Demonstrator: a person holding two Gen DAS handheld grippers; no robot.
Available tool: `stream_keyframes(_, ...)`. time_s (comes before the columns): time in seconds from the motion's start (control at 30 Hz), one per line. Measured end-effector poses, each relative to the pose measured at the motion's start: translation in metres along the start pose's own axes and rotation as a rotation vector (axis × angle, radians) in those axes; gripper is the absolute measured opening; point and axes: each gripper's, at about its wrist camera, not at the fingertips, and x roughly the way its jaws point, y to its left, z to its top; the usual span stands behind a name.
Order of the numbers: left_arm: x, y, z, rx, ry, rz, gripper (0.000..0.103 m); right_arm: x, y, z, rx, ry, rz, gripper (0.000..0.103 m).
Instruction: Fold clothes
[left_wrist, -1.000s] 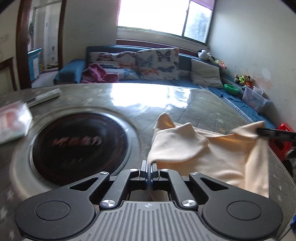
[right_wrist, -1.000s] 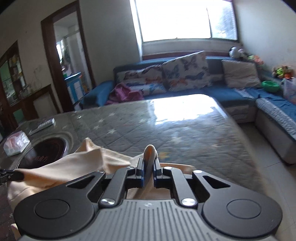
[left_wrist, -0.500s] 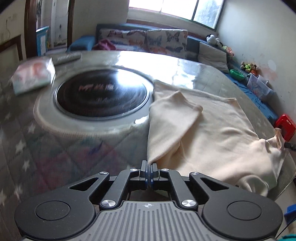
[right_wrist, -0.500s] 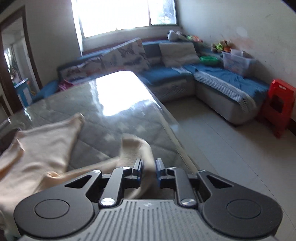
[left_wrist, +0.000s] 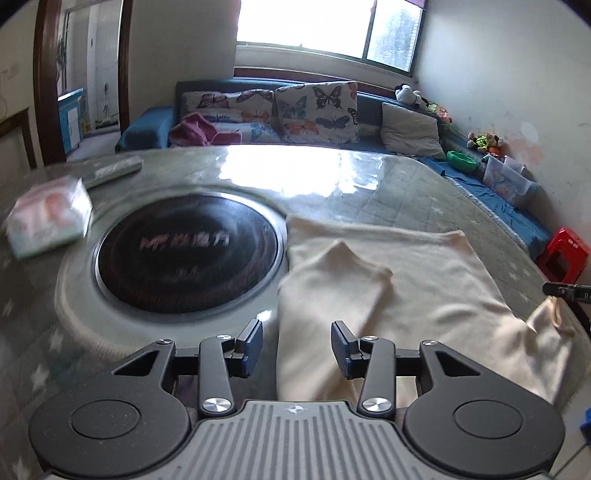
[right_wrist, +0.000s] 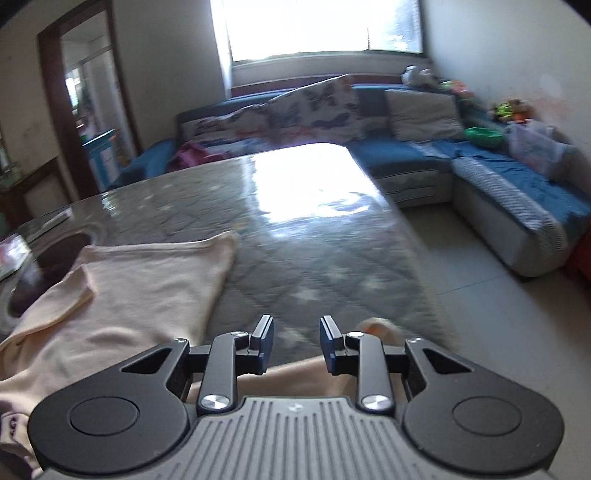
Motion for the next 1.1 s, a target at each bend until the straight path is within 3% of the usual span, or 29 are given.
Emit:
stream_keyframes(0.13,0.041,0.000,0.020,-0.004,0.006,0.009,0.044,0.038,0.024,0.011,-0.032,0.061,0.077,0.027)
stream_keyframes(0.5,0.133,-0.005,0.052,0.038,0.054,0.035,0.041,0.106,0.043,0.048,-0.058,0.104,0.100,0.027)
stream_keyframes(0.57,0.141,-0.005,0.054,0.048,0.052,0.026,0.032,0.114,0.045,0.053,-0.068,0.105,0.104,0.025)
stream_keyframes(0.6,0.144,-0.004,0.055,0.052,0.046,0.015,0.027,0.116,0.047,0.055,-0.076,0.105,0.105,0.017)
stream_keyframes(0.63,0.146,-0.004,0.056,0.059,0.040,0.006,0.014,0.120,0.049,0.057,-0.095,0.104,0.102,0.008)
stream_keyframes(0.67,0.148,-0.005,0.057,0.067,0.037,0.008,0.006,0.123,0.052,0.060,-0.109,0.103,0.101,0.008)
stream_keyframes(0.7,0.150,-0.005,0.059,0.075,0.032,0.018,0.004,0.126,0.054,0.063,-0.116,0.104,0.101,0.005)
stream_keyframes(0.97,0.175,0.005,0.081,0.082,0.001,0.109,0.002,0.167,0.076,0.097,-0.190,0.069,0.076,0.004)
stream_keyframes(1.1,0.176,0.008,0.087,0.079,-0.003,0.118,0.005,0.175,0.084,0.101,-0.224,0.082,0.080,0.009)
